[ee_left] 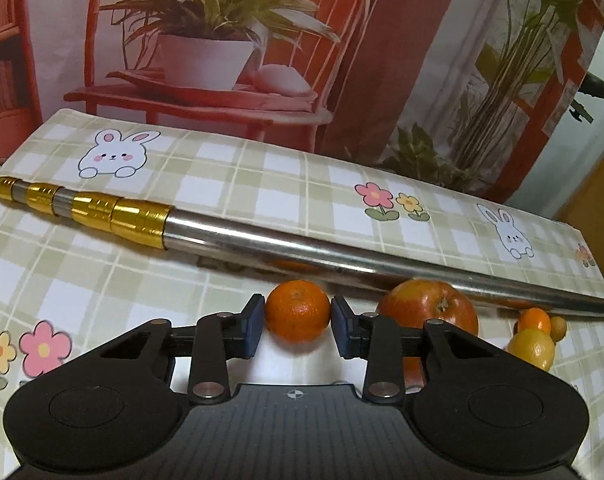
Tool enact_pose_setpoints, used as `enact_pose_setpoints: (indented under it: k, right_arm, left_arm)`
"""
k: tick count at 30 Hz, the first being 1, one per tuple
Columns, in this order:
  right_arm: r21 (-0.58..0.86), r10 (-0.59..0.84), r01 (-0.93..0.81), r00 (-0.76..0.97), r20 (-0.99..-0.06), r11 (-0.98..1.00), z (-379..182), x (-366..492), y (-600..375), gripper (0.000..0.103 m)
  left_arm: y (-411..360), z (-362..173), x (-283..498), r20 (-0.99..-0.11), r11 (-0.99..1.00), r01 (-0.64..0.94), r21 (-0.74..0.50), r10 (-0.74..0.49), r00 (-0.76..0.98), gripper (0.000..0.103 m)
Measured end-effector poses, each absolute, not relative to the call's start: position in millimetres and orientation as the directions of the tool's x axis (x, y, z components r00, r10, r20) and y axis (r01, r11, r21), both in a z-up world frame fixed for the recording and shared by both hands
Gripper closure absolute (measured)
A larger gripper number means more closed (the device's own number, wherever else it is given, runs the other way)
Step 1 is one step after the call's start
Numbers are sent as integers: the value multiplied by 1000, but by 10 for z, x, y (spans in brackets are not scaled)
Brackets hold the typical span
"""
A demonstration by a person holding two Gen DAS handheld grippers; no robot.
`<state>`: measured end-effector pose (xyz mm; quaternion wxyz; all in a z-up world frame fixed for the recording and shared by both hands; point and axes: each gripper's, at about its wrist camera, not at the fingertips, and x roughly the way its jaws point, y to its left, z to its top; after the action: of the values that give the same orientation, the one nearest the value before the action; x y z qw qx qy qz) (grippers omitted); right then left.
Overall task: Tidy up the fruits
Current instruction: 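Hold the tangerine in the left tool while the right tool grasps a red apple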
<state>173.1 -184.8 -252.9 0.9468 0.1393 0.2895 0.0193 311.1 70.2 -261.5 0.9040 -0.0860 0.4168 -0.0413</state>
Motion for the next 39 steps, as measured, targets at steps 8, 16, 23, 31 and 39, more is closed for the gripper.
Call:
enact_pose_setpoints:
  k: [8,16,23,31,39]
  right_arm:
    - [295,131,41,832,-540,955,-2497,1670,-1823,39]
    - [325,179,7,824,-538,946,-2405,1597,-1698,39]
    - [337,206,-18,822,-531,941,-2293,1525,-1553,39]
    - [365,277,-77,798,-536,928,-2128,1584,-1310,39]
    - [301,330,-188,770,-546,935,-2040,2119,-848,39]
  left_arm:
    - [757,-2362,2589,-718,987,35,-157,-138,682,65]
    - [1020,-2227,1783,-716,967,-9,-255,-182,673,65]
    - [1222,-2100,1344,-720,971,-38,-234,-147,678,65]
    - [1459,-1815,1111,-671,988,-60,-145,-54,739,65]
    - [1600,-1867,1191,-644,980,-106,-167,-27,765,65]
